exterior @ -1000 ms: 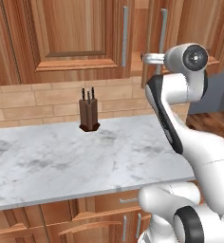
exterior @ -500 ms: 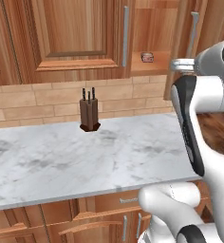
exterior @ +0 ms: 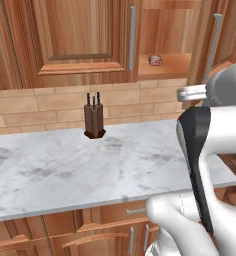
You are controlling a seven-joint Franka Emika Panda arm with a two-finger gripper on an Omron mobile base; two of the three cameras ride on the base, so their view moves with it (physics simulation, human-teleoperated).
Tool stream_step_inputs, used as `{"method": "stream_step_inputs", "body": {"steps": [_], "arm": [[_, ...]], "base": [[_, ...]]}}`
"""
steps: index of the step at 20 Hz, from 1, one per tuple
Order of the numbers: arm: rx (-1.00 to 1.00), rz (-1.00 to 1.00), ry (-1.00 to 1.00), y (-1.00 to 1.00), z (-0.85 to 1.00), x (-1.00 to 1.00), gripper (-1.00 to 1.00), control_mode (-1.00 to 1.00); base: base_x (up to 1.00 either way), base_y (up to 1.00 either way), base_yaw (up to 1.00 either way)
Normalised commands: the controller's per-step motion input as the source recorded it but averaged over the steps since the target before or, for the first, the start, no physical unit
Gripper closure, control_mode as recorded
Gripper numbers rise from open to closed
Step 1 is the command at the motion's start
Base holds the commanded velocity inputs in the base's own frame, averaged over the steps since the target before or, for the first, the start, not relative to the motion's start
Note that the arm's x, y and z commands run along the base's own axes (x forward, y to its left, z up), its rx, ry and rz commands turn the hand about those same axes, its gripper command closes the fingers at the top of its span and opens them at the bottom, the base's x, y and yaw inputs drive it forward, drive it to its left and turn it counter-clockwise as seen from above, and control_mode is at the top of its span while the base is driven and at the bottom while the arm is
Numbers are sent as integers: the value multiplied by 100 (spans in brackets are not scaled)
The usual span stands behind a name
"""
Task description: Open the cabinet. Pick the bar soap and place it next to the sink. Then close the cabinet.
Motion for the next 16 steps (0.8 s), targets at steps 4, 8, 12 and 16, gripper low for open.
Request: {"method": "stream_step_inputs", "body": {"steps": [4,8,12,16], "arm": [[-37,0,-1,99,-4,7,-100,-100],[-38,-7,6,70,6,65,-100,-100],[-42,-11,18,39,1,74,-100,-100],[-27,-11,28,-15,0,81,-100,-100]], "base": [[0,0,0],[0,0,0],[0,0,0],[0,0,0]]}}
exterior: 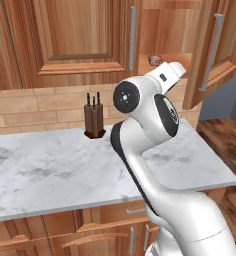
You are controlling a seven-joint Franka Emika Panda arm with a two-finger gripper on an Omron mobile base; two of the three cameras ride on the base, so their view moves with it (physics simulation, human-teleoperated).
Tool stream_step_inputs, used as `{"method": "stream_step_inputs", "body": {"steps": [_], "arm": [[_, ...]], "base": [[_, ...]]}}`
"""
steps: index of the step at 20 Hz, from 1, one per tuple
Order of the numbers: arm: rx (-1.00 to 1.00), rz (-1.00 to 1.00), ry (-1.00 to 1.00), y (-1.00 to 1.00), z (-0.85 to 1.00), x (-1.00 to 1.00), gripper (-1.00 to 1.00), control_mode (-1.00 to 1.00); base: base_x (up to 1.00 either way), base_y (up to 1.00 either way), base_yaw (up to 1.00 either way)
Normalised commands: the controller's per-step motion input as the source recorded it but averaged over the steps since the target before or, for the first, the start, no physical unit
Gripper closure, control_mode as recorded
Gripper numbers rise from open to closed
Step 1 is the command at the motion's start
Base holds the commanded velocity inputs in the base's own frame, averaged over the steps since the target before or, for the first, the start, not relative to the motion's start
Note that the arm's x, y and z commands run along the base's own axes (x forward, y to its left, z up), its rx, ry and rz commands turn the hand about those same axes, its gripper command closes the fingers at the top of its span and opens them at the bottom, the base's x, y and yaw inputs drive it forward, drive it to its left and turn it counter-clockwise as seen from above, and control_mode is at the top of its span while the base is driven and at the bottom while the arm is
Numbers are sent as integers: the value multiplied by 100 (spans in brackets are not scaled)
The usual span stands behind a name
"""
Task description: Open the cabinet. Pick the bar soap and place it next to the sink. Then close the cabinet.
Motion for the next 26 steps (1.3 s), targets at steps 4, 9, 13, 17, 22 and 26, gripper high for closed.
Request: {"method": "stream_step_inputs", "body": {"steps": [4,9,13,17,22,26], "arm": [[-14,-21,37,-60,0,69,-100,-100],[-6,-22,27,-54,0,64,-100,-100],[0,-23,10,-76,0,3,-100,-100],[0,-30,2,-89,0,-50,-100,-100],[0,-30,0,-95,0,-96,-100,-100],[0,-29,-3,-85,0,-98,-100,-100]], "base": [[0,0,0],[0,0,0],[0,0,0],[0,0,0],[0,0,0],[0,0,0]]}}
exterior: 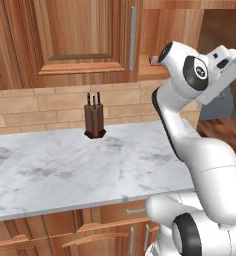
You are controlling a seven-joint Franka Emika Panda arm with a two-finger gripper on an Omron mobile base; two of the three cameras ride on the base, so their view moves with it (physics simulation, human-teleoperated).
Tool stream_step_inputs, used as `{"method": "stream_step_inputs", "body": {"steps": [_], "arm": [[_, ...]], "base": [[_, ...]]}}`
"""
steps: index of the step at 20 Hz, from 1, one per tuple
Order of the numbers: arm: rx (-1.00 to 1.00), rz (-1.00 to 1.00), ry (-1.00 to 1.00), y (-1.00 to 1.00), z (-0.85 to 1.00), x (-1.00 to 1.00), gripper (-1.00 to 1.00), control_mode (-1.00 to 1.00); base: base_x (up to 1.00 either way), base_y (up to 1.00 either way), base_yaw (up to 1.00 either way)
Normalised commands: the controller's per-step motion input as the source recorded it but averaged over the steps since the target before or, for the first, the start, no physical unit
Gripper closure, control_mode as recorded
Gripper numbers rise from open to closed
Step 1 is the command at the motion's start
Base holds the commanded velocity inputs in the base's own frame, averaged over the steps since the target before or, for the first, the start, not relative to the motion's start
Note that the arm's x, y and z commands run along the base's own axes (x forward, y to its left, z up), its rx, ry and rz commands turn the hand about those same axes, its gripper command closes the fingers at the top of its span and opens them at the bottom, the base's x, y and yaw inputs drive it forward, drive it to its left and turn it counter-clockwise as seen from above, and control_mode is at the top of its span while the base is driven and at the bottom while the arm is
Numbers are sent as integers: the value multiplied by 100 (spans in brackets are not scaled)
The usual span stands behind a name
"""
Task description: Open the cabinet. Pick the bar soap and place it next to the sink. Then close the cabinet.
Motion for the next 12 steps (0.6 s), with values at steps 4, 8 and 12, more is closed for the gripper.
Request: {"method": "stream_step_inputs", "body": {"steps": [4,8,12], "arm": [[2,-26,-4,-64,0,-84,-100,-100],[16,0,-20,8,-1,-59,-100,-100],[21,24,-14,76,-15,-11,-100,-100]], "base": [[0,0,0],[0,0,0],[0,0,0]]}}
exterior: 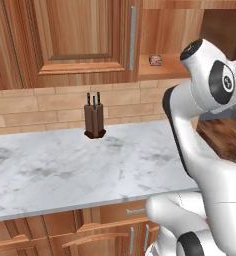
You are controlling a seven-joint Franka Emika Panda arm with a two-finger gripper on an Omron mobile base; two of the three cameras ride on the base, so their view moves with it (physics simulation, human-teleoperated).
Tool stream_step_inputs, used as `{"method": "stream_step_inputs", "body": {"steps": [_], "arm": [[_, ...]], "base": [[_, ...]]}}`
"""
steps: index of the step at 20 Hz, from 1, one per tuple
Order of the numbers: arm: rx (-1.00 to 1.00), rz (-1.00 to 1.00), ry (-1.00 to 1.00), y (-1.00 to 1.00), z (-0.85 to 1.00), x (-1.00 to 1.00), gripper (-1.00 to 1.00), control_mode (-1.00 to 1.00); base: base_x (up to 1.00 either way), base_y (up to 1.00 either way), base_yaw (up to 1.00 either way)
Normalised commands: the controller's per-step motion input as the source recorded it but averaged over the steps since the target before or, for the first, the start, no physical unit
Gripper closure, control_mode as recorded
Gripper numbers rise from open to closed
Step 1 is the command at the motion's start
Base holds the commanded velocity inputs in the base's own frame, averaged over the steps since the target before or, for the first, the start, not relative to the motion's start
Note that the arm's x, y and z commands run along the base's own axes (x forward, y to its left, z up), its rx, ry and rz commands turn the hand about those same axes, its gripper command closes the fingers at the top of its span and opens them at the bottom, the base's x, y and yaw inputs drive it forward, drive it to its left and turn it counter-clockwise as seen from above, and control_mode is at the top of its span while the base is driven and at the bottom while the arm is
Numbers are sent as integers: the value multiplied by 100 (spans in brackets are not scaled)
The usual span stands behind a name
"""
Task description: Open the cabinet. Pick the bar soap and place it next to the sink. Then close the cabinet.
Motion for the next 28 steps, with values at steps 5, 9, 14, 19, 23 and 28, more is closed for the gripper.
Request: {"method": "stream_step_inputs", "body": {"steps": [5,9,14,19,23,28], "arm": [[31,51,-8,80,-5,43,-100,-100],[45,58,-12,11,0,93,-100,-100],[48,49,-6,-1,0,100,-100,-100],[26,24,1,3,19,93,-100,-100],[5,7,1,16,49,75,-100,-100],[0,2,0,7,9,53,-100,-100]], "base": [[0,0,0],[0,0,0],[0,0,0],[0,0,0],[0,0,0],[0,0,0]]}}
